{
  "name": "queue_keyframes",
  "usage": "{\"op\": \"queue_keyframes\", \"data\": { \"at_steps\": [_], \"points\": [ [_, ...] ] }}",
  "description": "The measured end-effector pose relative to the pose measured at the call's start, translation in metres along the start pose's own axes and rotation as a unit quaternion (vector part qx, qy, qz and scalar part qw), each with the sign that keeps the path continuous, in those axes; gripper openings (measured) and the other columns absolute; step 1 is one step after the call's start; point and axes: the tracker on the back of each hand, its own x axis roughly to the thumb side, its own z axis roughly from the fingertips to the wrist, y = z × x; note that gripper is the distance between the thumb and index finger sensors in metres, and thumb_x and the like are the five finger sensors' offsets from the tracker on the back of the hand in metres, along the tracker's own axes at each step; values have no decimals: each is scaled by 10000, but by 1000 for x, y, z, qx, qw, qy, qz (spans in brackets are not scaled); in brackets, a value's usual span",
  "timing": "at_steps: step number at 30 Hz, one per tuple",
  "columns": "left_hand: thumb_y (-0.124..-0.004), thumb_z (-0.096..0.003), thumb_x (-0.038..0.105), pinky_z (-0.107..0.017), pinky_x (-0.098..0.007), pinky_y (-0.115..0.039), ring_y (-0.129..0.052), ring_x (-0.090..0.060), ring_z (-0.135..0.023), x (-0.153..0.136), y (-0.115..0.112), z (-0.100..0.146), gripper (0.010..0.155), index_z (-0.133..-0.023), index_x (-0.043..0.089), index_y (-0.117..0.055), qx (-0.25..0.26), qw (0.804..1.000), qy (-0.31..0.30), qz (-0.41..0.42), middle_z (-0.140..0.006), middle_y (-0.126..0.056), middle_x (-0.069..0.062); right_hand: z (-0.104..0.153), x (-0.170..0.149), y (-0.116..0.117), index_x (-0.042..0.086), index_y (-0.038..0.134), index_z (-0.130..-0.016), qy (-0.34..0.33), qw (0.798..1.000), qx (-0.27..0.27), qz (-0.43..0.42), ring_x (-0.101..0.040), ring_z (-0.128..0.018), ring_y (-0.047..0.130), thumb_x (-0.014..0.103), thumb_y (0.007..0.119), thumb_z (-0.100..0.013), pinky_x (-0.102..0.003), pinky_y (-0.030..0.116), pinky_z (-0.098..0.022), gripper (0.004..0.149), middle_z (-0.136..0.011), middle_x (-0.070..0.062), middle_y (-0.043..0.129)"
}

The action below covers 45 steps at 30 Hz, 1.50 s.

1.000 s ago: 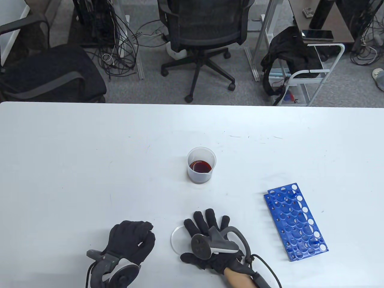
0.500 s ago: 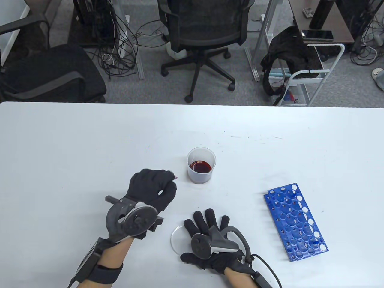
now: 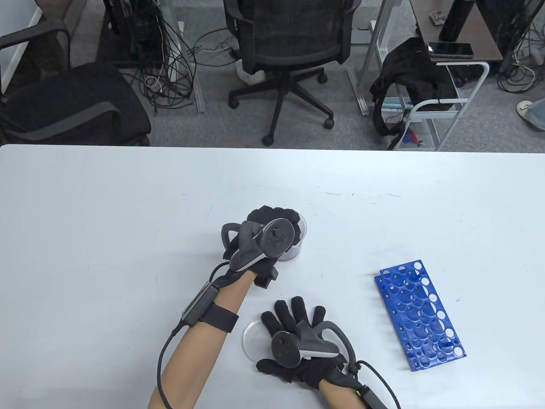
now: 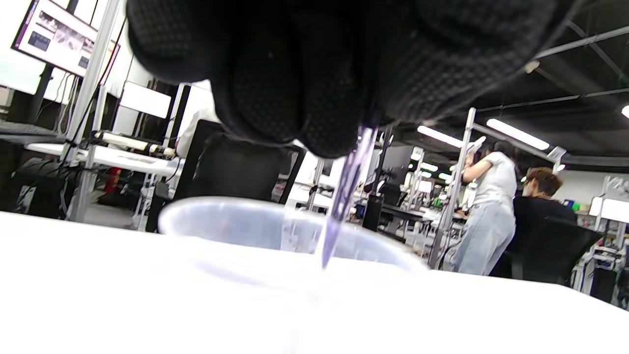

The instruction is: Dip glass rod and spread liquid on culture dish

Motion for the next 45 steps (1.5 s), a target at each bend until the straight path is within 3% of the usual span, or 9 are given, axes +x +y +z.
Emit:
{"op": "queue_keyframes", "data": {
  "at_steps": [4, 16, 19, 24, 29, 34, 38, 45],
  "points": [
    [-929, -424, 500, -492, -384, -914, -1071, -243, -586, 2, -16, -3, 367, -730, 297, -941, -20, 999, -4, -37, -697, -1050, 56, 0, 0, 0, 126, -235, -1046, 0, 1000, 0, 0, -617, -937, -166, 768, 322, -528, -877, 60, -555, 995, -1084, -271, -224],
    [-928, -426, 498, -494, -385, -912, -1068, -246, -585, 3, -17, -2, 367, -731, 294, -941, -12, 998, -8, -61, -696, -1050, 56, -1, 0, 0, 123, -238, -1044, -1, 1000, 1, -1, -617, -934, -168, 769, 324, -530, -877, 58, -552, 999, -1082, -272, -225],
    [-927, -428, 495, -493, -383, -916, -1070, -245, -580, 3, -8, 2, 365, -731, 292, -940, 8, 998, -8, -59, -695, -1049, 55, -1, 0, 0, 124, -241, -1042, -1, 1000, 2, -1, -617, -932, -172, 770, 324, -529, -877, 55, -551, 1000, -1080, -272, -229],
    [-924, -433, 490, -499, -389, -911, -1062, -256, -584, 5, 31, 12, 365, -734, 283, -938, 51, 999, -11, -11, -697, -1045, 48, -1, 0, 1, 122, -245, -1040, -1, 1000, 3, -2, -615, -930, -177, 770, 322, -531, -875, 51, -550, 1000, -1078, -269, -233],
    [-922, -438, 486, -493, -396, -911, -1062, -262, -574, 2, 75, 32, 364, -731, 272, -941, 99, 995, -16, 5, -689, -1046, 40, -1, 0, 1, 122, -246, -1040, -1, 1000, 4, -2, -615, -929, -179, 771, 323, -530, -874, 51, -550, 1002, -1077, -271, -234],
    [-922, -436, 488, -486, -395, -913, -1065, -262, -563, -3, 105, 64, 367, -729, 267, -945, 128, 991, -37, 6, -681, -1049, 38, -1, 0, 1, 126, -246, -1040, 0, 1000, 4, -2, -612, -931, -179, 774, 324, -530, -873, 50, -551, 1003, -1078, -268, -235],
    [-920, -438, 491, -480, -394, -915, -1067, -261, -557, -10, 113, 100, 368, -727, 265, -947, 133, 990, -39, 24, -675, -1051, 38, -1, -1, 1, 125, -248, -1039, 0, 1000, 4, -2, -612, -931, -180, 774, 324, -530, -873, 50, -551, 1003, -1078, -267, -236],
    [-919, -439, 493, -475, -395, -916, -1069, -261, -552, -22, 101, 158, 369, -726, 262, -949, 108, 991, -45, 60, -672, -1053, 37, -1, 0, 1, 126, -249, -1039, 2, 1000, 4, -2, -610, -932, -180, 777, 322, -529, -873, 50, -553, 1005, -1079, -265, -236]
  ]
}}
